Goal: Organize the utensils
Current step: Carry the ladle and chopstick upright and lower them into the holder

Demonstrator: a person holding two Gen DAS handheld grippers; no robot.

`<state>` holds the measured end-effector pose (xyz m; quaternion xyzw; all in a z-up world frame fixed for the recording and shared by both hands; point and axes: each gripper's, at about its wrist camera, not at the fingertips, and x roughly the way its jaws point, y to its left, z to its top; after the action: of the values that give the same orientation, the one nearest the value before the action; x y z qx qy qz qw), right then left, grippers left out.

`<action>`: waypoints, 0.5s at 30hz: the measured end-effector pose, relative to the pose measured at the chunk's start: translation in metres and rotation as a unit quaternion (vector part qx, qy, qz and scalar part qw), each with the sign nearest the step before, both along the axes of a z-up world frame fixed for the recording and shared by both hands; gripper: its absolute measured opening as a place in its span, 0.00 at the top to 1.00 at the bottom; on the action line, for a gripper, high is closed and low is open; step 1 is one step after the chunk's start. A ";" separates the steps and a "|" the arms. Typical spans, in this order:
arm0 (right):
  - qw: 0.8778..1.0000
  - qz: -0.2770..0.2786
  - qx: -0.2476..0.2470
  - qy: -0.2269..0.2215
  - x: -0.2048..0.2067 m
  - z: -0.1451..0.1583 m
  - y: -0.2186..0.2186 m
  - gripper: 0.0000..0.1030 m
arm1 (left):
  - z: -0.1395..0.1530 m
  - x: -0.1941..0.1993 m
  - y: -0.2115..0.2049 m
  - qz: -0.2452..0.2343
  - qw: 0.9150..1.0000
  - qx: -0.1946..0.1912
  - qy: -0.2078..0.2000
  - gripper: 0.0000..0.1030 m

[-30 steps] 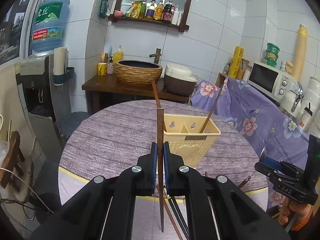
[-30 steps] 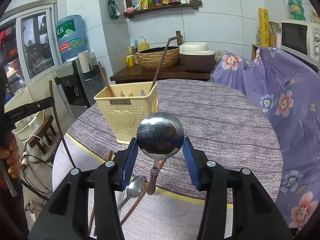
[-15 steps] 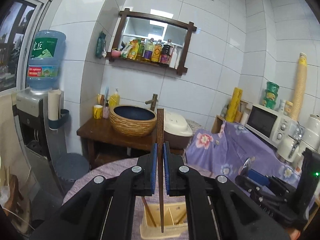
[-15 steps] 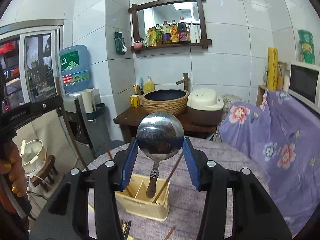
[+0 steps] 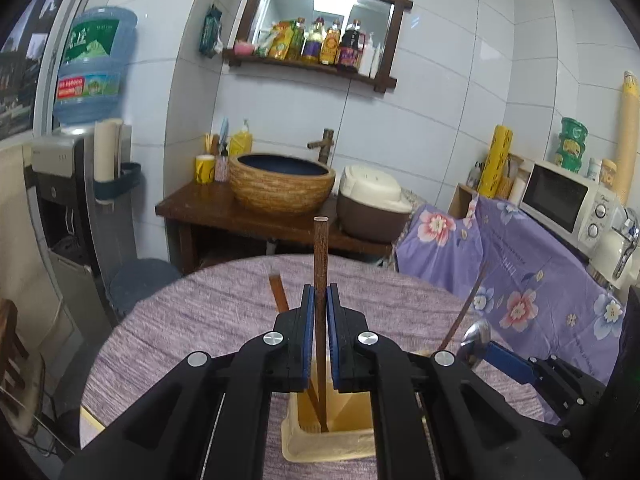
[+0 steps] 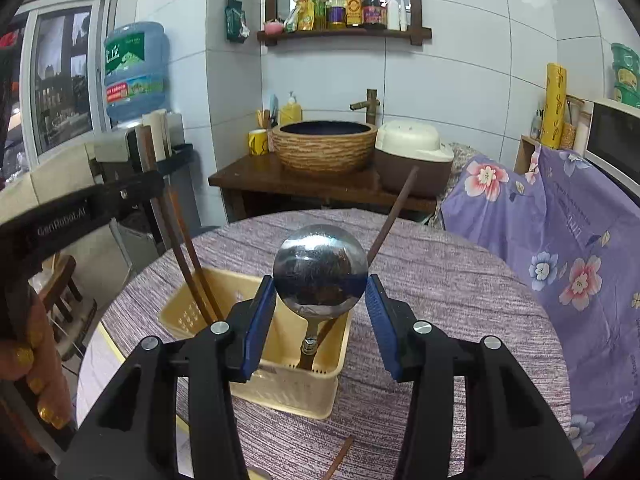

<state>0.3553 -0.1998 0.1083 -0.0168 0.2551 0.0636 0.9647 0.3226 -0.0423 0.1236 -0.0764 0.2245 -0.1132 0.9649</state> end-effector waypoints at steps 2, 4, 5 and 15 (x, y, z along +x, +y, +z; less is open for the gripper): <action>1.000 -0.004 -0.007 0.003 0.001 -0.010 0.002 0.54 | -0.011 0.002 -0.002 -0.001 1.000 0.004 0.013 0.93; 1.000 -0.005 -0.003 0.006 0.002 -0.017 0.001 0.54 | -0.019 0.005 -0.003 -0.002 1.000 0.005 0.023 0.93; 1.000 -0.007 -0.004 0.001 0.001 -0.018 0.001 0.54 | -0.021 0.005 -0.004 0.000 1.000 0.006 0.025 0.93; 0.999 -0.023 -0.003 -0.049 -0.036 -0.013 -0.009 0.41 | -0.018 -0.026 0.009 -0.001 1.000 0.000 0.015 0.56</action>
<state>0.3195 -0.2083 0.0950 -0.0169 0.2080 0.0400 0.9772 0.2967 -0.0332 0.1054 -0.0782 0.2387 -0.1127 0.9614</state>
